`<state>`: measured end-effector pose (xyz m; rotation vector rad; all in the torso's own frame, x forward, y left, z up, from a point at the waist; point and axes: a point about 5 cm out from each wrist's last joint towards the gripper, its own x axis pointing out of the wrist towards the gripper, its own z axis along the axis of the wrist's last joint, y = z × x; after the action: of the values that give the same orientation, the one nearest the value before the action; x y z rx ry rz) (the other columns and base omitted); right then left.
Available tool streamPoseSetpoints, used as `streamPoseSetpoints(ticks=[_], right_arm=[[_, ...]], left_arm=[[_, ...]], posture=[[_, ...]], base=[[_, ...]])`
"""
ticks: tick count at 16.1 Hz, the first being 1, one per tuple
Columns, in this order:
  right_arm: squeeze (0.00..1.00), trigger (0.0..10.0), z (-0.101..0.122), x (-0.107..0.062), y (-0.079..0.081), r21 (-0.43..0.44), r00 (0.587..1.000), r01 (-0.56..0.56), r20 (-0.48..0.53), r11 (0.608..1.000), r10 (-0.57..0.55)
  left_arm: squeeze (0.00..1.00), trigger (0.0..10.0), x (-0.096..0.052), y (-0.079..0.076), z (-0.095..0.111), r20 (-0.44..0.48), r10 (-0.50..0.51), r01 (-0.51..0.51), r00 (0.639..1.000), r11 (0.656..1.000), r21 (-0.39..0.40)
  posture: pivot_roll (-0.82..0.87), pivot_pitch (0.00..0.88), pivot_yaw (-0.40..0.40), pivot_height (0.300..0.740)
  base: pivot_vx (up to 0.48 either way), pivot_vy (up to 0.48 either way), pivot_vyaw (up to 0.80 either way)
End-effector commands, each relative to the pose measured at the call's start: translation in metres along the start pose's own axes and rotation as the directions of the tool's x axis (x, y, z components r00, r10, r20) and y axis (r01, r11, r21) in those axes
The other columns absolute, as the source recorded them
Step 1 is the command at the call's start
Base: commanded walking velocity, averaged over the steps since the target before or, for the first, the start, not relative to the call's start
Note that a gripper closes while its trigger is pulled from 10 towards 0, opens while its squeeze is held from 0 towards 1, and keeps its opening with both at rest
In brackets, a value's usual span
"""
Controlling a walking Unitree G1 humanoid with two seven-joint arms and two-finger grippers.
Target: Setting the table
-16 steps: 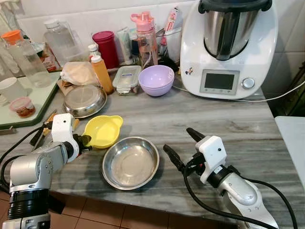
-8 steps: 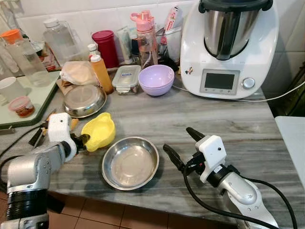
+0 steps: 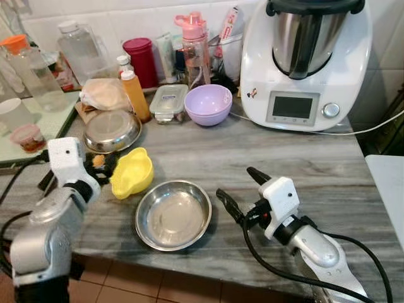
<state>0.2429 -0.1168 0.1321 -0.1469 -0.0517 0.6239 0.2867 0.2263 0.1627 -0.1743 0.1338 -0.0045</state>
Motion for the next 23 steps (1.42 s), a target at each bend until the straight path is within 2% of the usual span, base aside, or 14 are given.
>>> streamPoseSetpoints(ticks=[1,2,3,4,6,9,14,16,20,23], right_arm=[[0.0,10.0,0.004,0.004,-0.002,-0.018,1.0,0.002,0.024,1.0,-0.002],[0.0,10.0,0.005,0.006,-0.003,-0.026,1.0,0.007,0.029,1.0,-0.006],[0.0,10.0,0.006,0.007,-0.005,-0.041,0.999,0.022,0.033,0.999,-0.021],[0.0,10.0,0.006,0.007,-0.006,-0.051,0.999,0.034,0.034,0.998,-0.032],[0.0,10.0,0.006,0.009,-0.007,-0.055,0.998,0.046,0.041,0.997,-0.044],[0.0,10.0,0.008,0.012,-0.01,-0.063,0.996,0.075,0.056,0.995,-0.072],[0.0,10.0,0.007,0.013,-0.014,-0.067,0.992,0.116,0.064,0.991,-0.111],[0.0,10.0,0.007,0.013,-0.014,-0.069,0.991,0.122,0.065,0.99,-0.117],[0.0,10.0,0.005,0.012,-0.016,-0.074,0.989,0.14,0.058,0.987,-0.136],[0.0,10.0,0.0,0.008,-0.021,-0.067,0.983,0.183,0.038,0.981,-0.181]], left_arm=[[1.0,10.0,-0.013,-0.012,0.004,0.158,0.008,-0.013,0.987,0.999,0.031],[1.0,10.0,-0.018,-0.018,0.001,0.201,0.018,-0.034,0.979,0.997,0.073],[1.0,10.0,-0.022,-0.02,-0.005,0.221,0.041,-0.076,0.974,0.986,0.151],[1.0,10.0,-0.024,-0.02,-0.009,0.24,0.057,-0.102,0.969,0.978,0.18],[1.0,10.0,-0.029,-0.012,-0.012,0.291,0.132,-0.191,0.948,0.964,0.185],[1.0,10.0,-0.04,-0.012,-0.02,0.34,0.151,-0.245,0.928,0.936,0.253],[1.0,10.0,-0.048,-0.011,-0.043,0.318,0.181,-0.278,0.931,0.914,0.296],[0.0,10.0,-0.047,-0.011,-0.05,0.281,0.17,-0.248,0.945,0.929,0.273],[0.0,10.0,-0.043,-0.016,-0.059,0.232,0.116,-0.176,0.966,0.951,0.253],[0.0,10.0,-0.045,-0.016,-0.061,0.221,0.127,-0.18,0.967,0.953,0.242]], posture=[[-0.21,0.008,0.111,0.74],[-0.21,0.006,0.109,0.74],[-0.21,0.004,0.108,0.74],[-0.21,0.001,0.105,0.74],[-0.2,0.0,0.102,0.74],[-0.2,0.0,0.094,0.74],[-0.2,0.0,0.091,0.74],[-0.2,0.0,0.092,0.74],[-0.21,0.0,0.094,0.74],[-0.21,0.0,0.095,0.74]], base=[[0.0,0.0,0.0],[0.0,0.0,0.0],[0.0,0.0,0.0],[0.0,0.0,0.0],[0.0,0.0,0.0],[0.0,0.0,0.0],[0.0,0.0,0.0],[0.0,0.0,0.0],[0.0,0.0,0.0],[0.0,0.0,0.0]])
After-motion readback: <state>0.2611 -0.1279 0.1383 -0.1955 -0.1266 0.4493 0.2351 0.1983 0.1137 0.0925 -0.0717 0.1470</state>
